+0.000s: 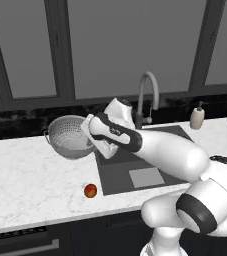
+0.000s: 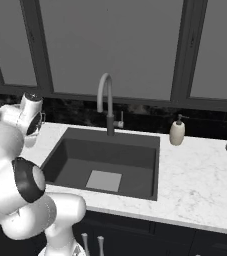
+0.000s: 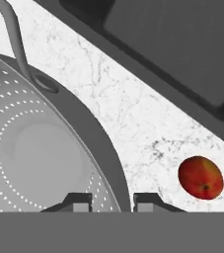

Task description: Put the colander in the sink, put the apple in the colander, and turn on the sink faucet and pour water over the colander.

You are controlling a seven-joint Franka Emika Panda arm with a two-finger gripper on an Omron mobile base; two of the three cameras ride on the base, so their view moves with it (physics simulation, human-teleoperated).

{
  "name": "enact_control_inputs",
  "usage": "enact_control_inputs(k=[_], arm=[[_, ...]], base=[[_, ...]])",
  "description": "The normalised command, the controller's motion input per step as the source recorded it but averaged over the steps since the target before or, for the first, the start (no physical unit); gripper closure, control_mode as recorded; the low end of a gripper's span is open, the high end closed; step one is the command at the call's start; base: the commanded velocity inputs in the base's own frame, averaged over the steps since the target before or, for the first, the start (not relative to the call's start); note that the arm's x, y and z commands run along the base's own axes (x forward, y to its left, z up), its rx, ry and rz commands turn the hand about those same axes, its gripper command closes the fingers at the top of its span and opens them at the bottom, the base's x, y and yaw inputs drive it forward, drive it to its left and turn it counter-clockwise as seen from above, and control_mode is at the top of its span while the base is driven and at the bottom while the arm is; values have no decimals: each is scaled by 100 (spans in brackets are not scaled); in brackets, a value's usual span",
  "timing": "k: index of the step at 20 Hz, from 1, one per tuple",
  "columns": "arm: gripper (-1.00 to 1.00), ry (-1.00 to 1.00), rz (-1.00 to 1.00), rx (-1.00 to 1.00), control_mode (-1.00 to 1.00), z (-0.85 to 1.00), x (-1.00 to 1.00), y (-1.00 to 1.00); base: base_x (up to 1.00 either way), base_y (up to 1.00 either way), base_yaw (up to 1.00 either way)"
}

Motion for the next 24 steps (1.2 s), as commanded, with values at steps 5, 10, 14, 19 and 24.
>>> enact_control_inputs(k=[5,10,14,19,24], arm=[[100,2,-3,28,-100,32,-58,-71],[100,12,0,15,-100,23,-43,-71],[100,26,0,4,-100,13,-30,-66],[100,28,0,0,-100,8,-14,-73],[100,10,2,-1,-100,2,-9,-80]], base=[[0,0,0],[0,0,0],[0,0,0],[0,0,0],[0,0,0]])
